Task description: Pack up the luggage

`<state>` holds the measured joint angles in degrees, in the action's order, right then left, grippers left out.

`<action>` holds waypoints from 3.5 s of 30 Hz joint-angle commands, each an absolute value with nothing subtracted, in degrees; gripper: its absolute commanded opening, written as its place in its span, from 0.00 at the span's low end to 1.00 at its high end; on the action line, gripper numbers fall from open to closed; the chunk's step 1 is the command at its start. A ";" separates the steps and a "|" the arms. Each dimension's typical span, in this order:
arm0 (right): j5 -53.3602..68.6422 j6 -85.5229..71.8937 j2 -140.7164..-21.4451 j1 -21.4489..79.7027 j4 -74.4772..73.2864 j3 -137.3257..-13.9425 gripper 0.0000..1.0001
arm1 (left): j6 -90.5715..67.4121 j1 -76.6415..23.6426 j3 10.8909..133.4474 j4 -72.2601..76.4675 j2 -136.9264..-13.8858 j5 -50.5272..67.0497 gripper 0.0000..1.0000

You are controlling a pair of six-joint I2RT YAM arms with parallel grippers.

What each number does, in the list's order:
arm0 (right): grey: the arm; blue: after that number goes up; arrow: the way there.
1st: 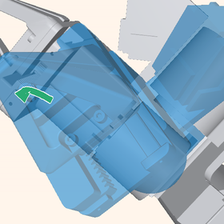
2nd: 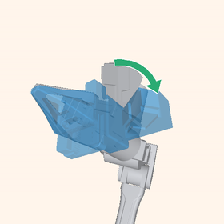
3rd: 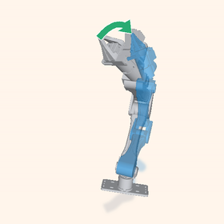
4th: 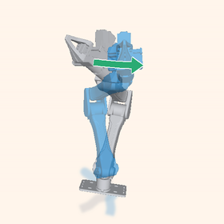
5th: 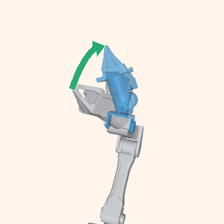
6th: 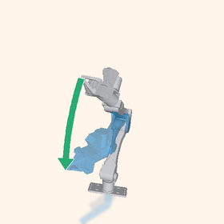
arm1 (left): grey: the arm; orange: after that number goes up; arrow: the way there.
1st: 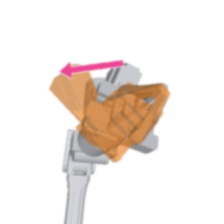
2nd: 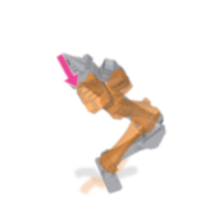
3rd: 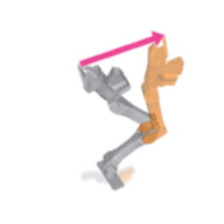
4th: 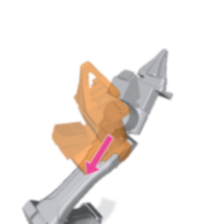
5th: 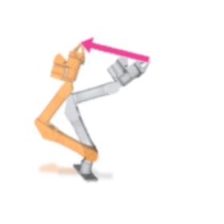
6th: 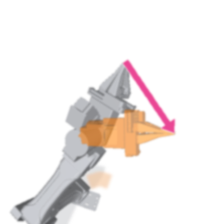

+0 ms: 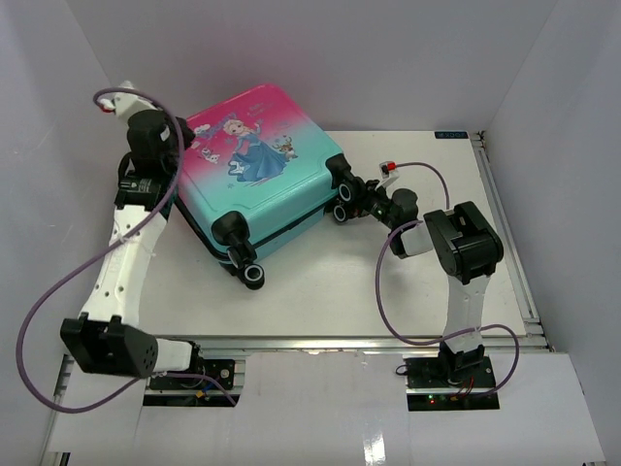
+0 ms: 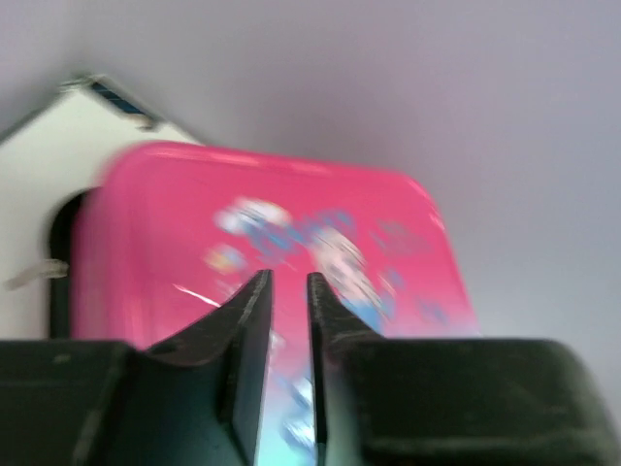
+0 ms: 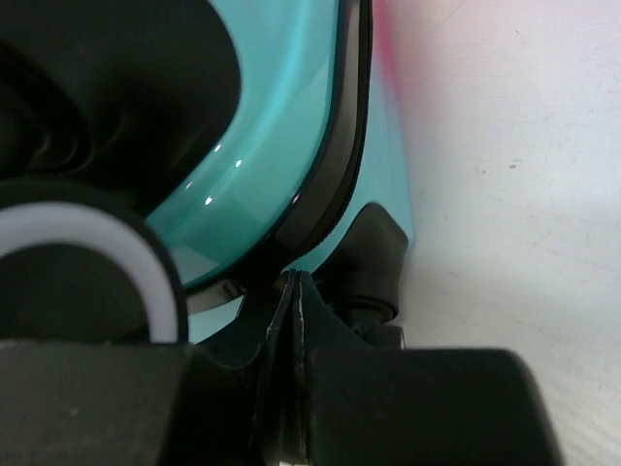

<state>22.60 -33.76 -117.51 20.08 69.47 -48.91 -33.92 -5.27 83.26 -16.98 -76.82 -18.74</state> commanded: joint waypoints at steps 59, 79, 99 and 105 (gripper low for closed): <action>28.25 -42.13 -127.97 28.25 56.54 -54.06 0.08 | -24.81 -34.93 68.63 -18.70 -74.17 -4.83 0.53; 21.34 -41.02 -121.90 40.25 66.75 -39.80 0.08 | -26.78 -47.20 82.73 -35.68 -91.89 -20.62 0.62; 22.20 -39.46 -120.50 39.04 67.09 -38.25 0.08 | -35.45 -53.19 95.62 -65.24 -93.48 -43.70 0.70; 22.82 -39.67 -119.74 38.97 68.66 -37.21 0.08 | -35.47 -53.23 92.67 -60.59 -94.99 -38.46 0.71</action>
